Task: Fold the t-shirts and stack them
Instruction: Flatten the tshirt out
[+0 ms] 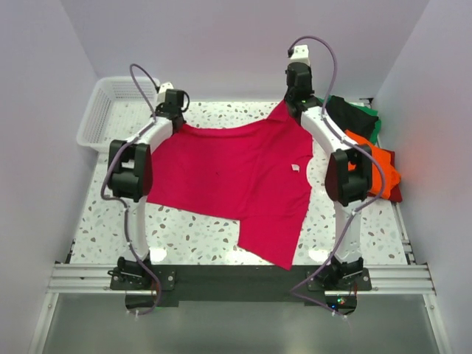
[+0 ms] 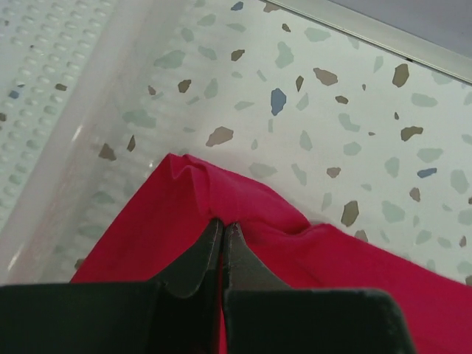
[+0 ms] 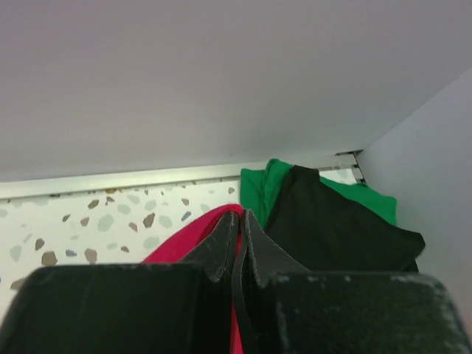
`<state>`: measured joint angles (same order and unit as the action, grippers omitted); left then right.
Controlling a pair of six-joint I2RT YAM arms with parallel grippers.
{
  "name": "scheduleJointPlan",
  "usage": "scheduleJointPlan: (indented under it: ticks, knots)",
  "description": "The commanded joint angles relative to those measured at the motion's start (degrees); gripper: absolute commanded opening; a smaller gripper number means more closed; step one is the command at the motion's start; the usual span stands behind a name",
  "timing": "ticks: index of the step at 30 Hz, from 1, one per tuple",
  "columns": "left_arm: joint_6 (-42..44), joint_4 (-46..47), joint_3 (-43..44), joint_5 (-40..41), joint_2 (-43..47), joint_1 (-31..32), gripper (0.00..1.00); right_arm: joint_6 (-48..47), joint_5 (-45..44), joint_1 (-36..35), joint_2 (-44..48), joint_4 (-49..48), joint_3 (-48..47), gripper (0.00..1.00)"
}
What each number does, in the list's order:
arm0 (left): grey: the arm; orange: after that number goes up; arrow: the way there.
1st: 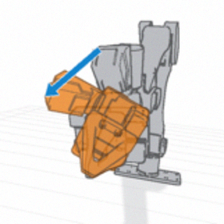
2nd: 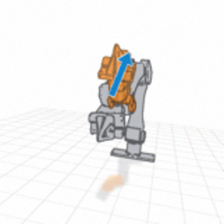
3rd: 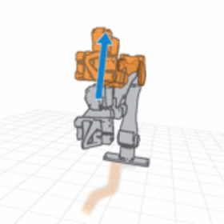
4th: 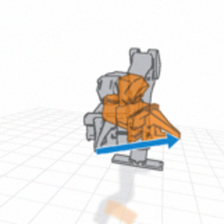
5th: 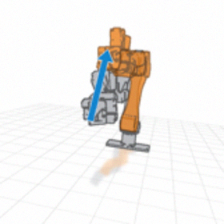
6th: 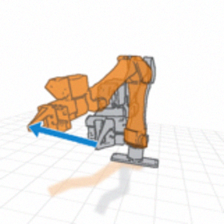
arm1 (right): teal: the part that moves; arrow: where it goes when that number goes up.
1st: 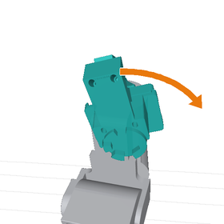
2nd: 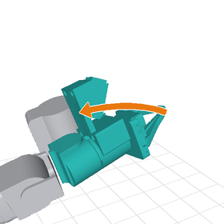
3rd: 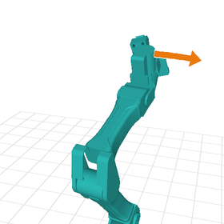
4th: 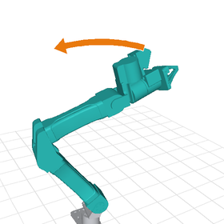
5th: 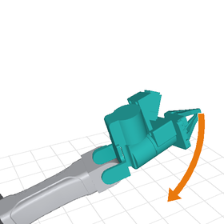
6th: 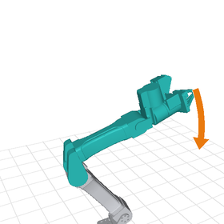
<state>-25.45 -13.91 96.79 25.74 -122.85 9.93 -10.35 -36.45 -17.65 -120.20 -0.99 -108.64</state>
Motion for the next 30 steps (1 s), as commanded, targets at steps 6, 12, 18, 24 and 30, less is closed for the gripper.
scheduleJointPlan:
  ticks: [6,12,18,24,30]
  knots:
    - [1.5,6.3,17.7,1.2,-15.0,-1.0,0.00,1.4,-2.3,3.1,-13.2,-5.8,-18.2,0.04]
    - [2.3,13.0,15.8,8.3,-13.1,-1.1,0.07,3.3,-4.9,3.2,-14.3,-3.9,-21.7,0.63]
    - [1.6,17.8,10.5,14.0,-7.2,-1.4,0.69,6.4,-2.4,3.3,-11.2,0.8,-21.4,0.65]
    - [1.7,18.7,6.7,14.3,-2.0,-1.9,0.81,12.4,3.7,3.1,-2.8,9.6,-14.1,0.63]
    - [1.9,7.5,7.9,5.6,2.1,-2.0,0.82,18.3,10.4,2.1,6.7,23.6,-5.0,0.58]
